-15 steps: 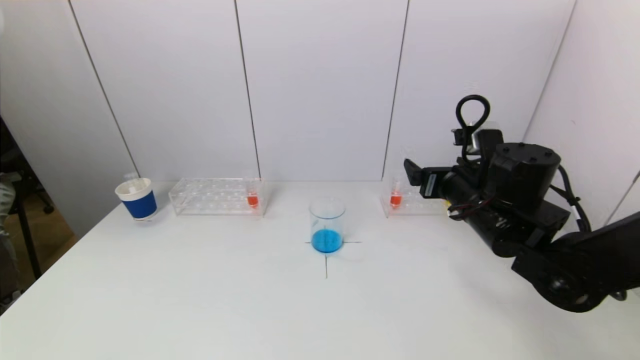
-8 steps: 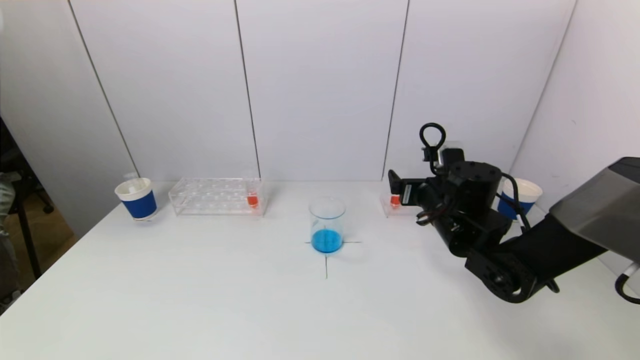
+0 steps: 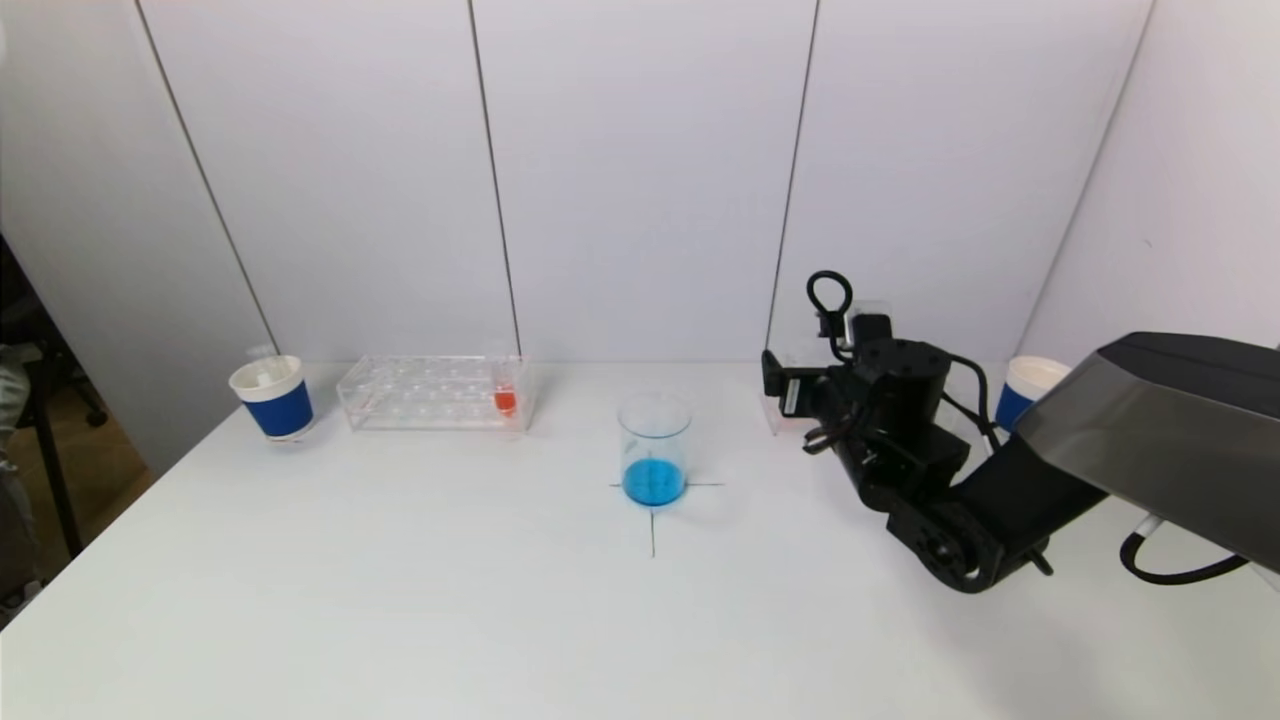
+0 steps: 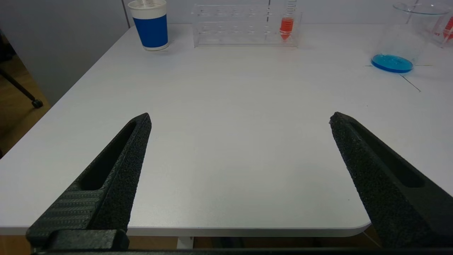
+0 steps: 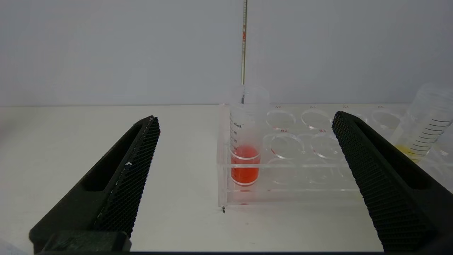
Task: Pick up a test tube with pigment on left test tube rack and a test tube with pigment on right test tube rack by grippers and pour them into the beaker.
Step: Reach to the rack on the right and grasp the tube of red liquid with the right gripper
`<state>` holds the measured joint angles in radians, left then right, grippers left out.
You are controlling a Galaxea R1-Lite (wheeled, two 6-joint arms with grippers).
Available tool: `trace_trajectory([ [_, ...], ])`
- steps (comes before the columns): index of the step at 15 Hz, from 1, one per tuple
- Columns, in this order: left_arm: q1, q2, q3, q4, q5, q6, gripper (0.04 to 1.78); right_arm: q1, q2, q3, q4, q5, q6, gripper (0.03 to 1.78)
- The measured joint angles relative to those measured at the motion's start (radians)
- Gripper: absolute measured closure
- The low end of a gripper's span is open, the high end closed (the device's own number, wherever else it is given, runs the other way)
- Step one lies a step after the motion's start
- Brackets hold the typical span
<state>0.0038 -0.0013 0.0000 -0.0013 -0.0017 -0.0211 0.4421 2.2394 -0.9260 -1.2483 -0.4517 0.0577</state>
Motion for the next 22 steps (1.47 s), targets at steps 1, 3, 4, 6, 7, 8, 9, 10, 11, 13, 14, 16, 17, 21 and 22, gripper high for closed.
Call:
trace_trajectory([
  [1, 0.0, 0.0, 0.0, 0.0, 0.0, 0.0, 0.06, -0.001, 0.011, -0.004, -0.012, 0.0, -0.002, 0.04],
  [3, 0.0, 0.0, 0.0, 0.0, 0.0, 0.0, 0.06, -0.003, 0.027, -0.007, -0.014, 0.0, -0.003, 0.04],
  [4, 0.0, 0.0, 0.0, 0.0, 0.0, 0.0, 0.06, -0.004, 0.034, -0.009, -0.016, 0.0, -0.002, 0.04],
  [6, 0.0, 0.0, 0.0, -0.001, 0.0, 0.0, 0.06, -0.006, 0.042, -0.011, -0.021, 0.0, -0.001, 0.04],
  [7, 0.0, 0.0, 0.0, 0.0, 0.0, 0.0, 0.06, -0.007, 0.045, -0.013, -0.023, 0.0, -0.001, 0.04],
  [8, 0.0, 0.0, 0.0, 0.0, 0.0, 0.0, 0.06, -0.007, 0.047, -0.014, -0.024, 0.001, -0.001, 0.04],
  [9, 0.0, 0.0, 0.0, 0.0, 0.0, 0.0, 0.06, -0.008, 0.049, -0.014, -0.026, 0.001, -0.001, 0.04],
  [10, 0.0, 0.0, 0.0, 0.0, 0.0, 0.0, 0.06, -0.008, 0.052, -0.015, -0.027, 0.001, -0.001, 0.04],
  [11, 0.0, 0.0, 0.0, 0.0, 0.0, 0.001, 0.06, -0.009, 0.055, -0.018, -0.027, 0.001, -0.001, 0.04],
  [13, 0.0, 0.0, 0.0, 0.0, 0.0, 0.0, 0.06, -0.011, 0.063, -0.027, -0.027, 0.001, -0.001, 0.04],
  [14, 0.0, 0.0, 0.0, 0.0, 0.0, 0.0, 0.06, -0.012, 0.066, -0.032, -0.026, 0.0, -0.001, 0.04],
  [16, 0.0, 0.0, 0.0, 0.0, 0.0, 0.0, 0.06, -0.013, 0.071, -0.04, -0.025, 0.0, -0.002, 0.04],
  [17, 0.0, 0.0, 0.0, 0.0, 0.0, 0.0, 0.06, -0.014, 0.074, -0.045, -0.024, 0.001, -0.002, 0.04],
  [21, 0.0, 0.0, 0.0, 0.0, 0.0, 0.0, 0.06, -0.022, 0.092, -0.084, -0.021, 0.001, -0.006, 0.04],
  [22, 0.0, 0.0, 0.0, 0.0, 0.0, 0.0, 0.06, -0.024, 0.099, -0.099, -0.018, 0.002, -0.006, 0.04],
])
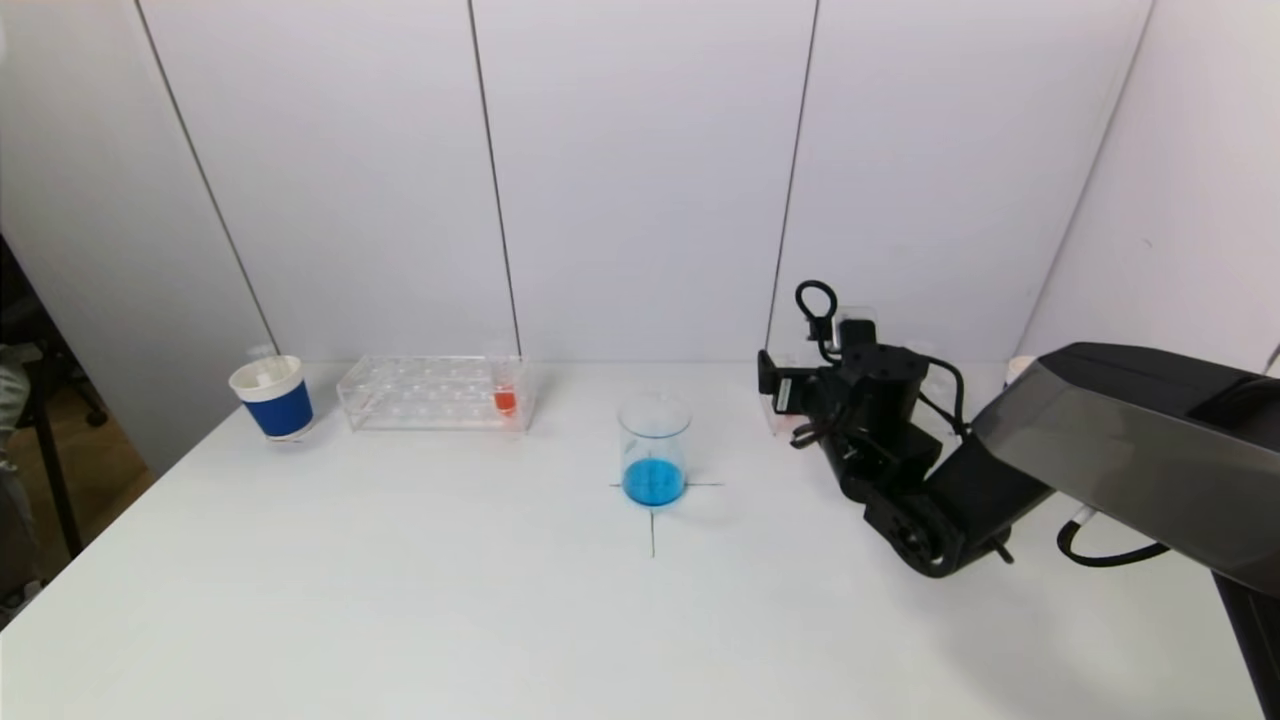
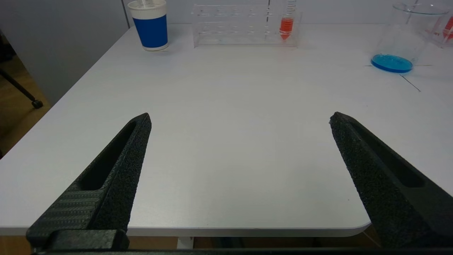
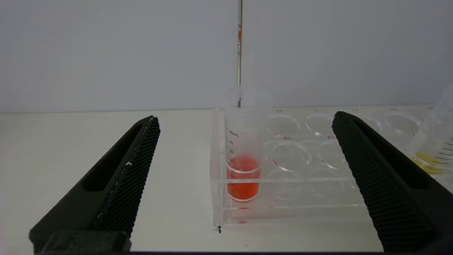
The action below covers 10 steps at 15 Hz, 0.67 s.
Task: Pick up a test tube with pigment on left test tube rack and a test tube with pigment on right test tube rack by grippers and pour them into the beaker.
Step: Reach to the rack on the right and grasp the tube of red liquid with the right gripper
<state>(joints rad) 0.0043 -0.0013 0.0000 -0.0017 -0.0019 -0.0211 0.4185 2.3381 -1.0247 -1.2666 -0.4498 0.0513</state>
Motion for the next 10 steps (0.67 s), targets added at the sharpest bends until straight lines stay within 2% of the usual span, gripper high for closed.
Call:
trace_trajectory([
  [10, 0.0, 0.0, 0.0, 0.0, 0.0, 0.0, 0.06, -0.01, 0.07, -0.101, 0.008, 0.0, -0.009, 0.04],
])
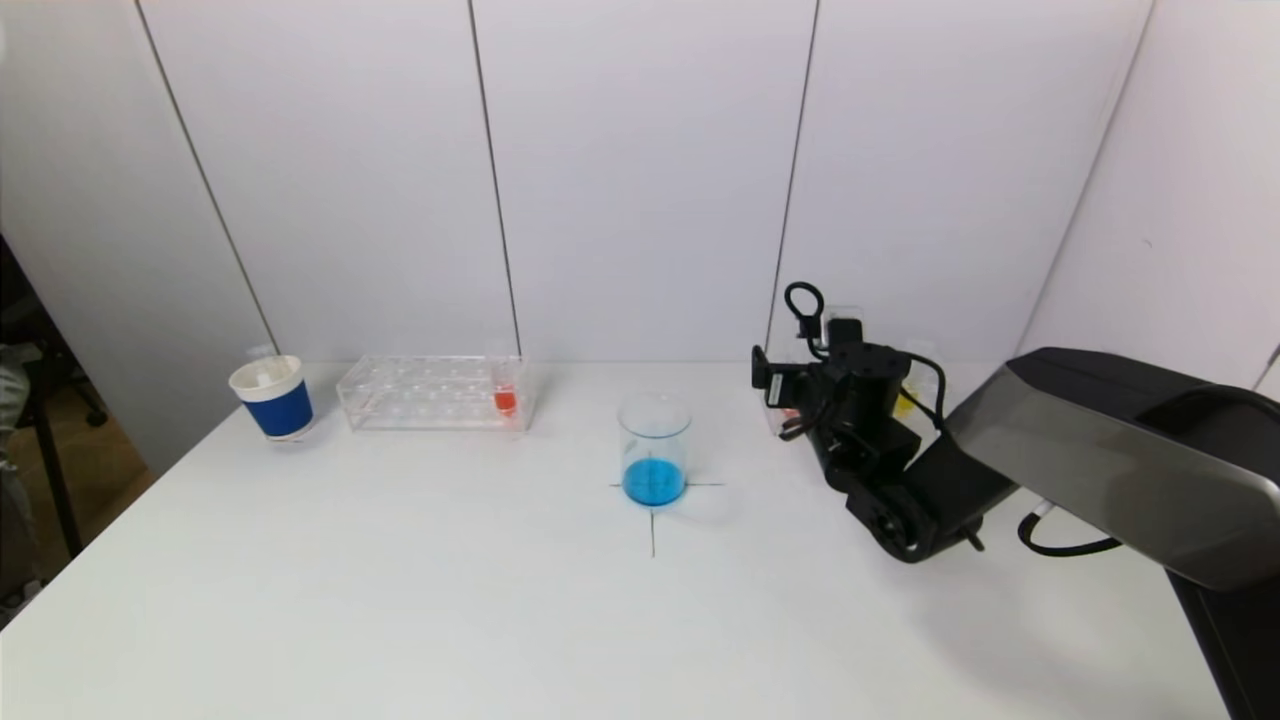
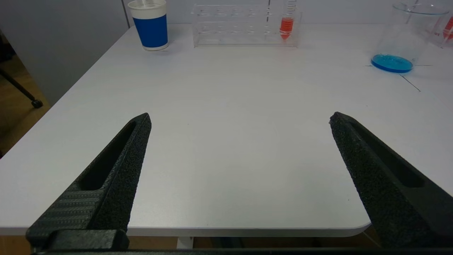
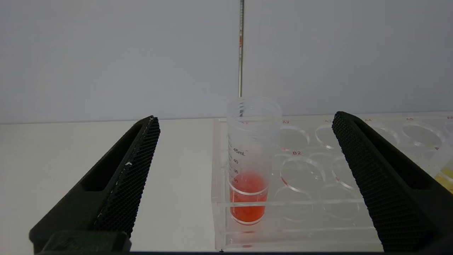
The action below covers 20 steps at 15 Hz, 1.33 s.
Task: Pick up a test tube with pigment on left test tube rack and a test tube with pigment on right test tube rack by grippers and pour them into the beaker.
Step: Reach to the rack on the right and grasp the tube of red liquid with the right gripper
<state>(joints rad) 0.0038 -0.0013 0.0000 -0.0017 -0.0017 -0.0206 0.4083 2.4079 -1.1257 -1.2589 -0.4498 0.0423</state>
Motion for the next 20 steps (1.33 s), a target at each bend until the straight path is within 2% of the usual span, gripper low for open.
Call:
trace_trajectory([
  [20, 0.0, 0.0, 0.0, 0.0, 0.0, 0.0, 0.06, -0.009, 0.068, -0.073, -0.003, -0.002, 0.0, 0.04],
])
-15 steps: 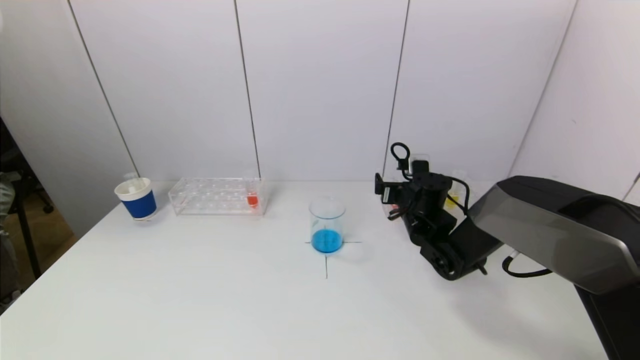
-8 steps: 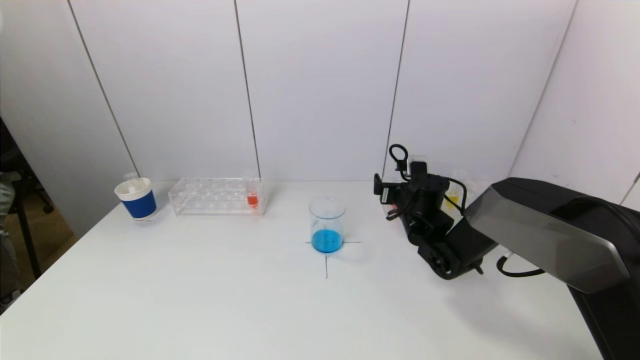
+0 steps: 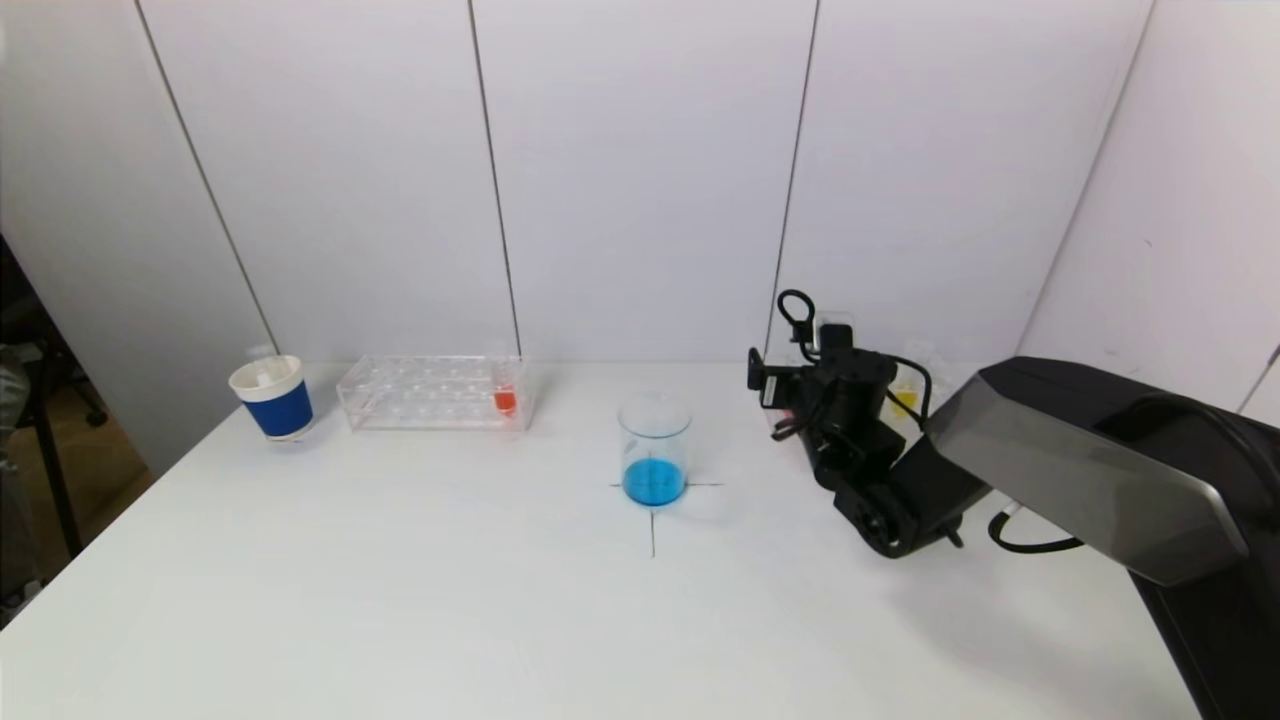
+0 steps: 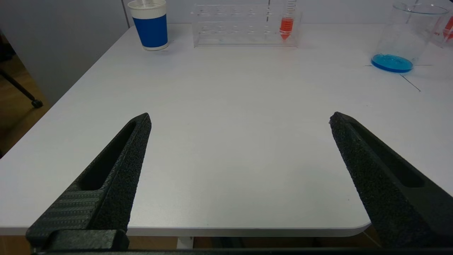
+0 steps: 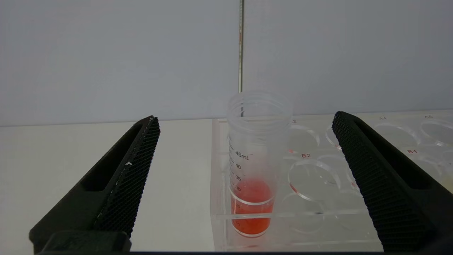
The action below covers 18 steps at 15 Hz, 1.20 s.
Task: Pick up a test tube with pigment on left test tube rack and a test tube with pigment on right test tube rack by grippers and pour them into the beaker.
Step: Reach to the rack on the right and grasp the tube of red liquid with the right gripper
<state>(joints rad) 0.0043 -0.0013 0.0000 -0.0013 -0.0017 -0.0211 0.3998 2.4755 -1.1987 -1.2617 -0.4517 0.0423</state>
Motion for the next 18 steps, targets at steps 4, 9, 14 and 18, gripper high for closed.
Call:
trace_trajectory([
  [4, 0.0, 0.0, 0.0, 0.0, 0.0, 0.0, 0.06, 0.0, 0.004, -0.006, 0.001, 0.0, -0.003, 0.04],
  [9, 0.0, 0.0, 0.0, 0.0, 0.0, 0.0, 0.06, 0.0, 0.004, -0.007, 0.001, 0.0, -0.005, 0.04],
  [14, 0.0, 0.0, 0.0, 0.0, 0.0, 0.0, 0.06, 0.0, 0.006, -0.008, -0.004, 0.0, -0.015, 0.04],
  [18, 0.0, 0.0, 0.0, 0.0, 0.0, 0.0, 0.06, 0.0, 0.01, -0.009, -0.003, 0.0, -0.021, 0.16],
])
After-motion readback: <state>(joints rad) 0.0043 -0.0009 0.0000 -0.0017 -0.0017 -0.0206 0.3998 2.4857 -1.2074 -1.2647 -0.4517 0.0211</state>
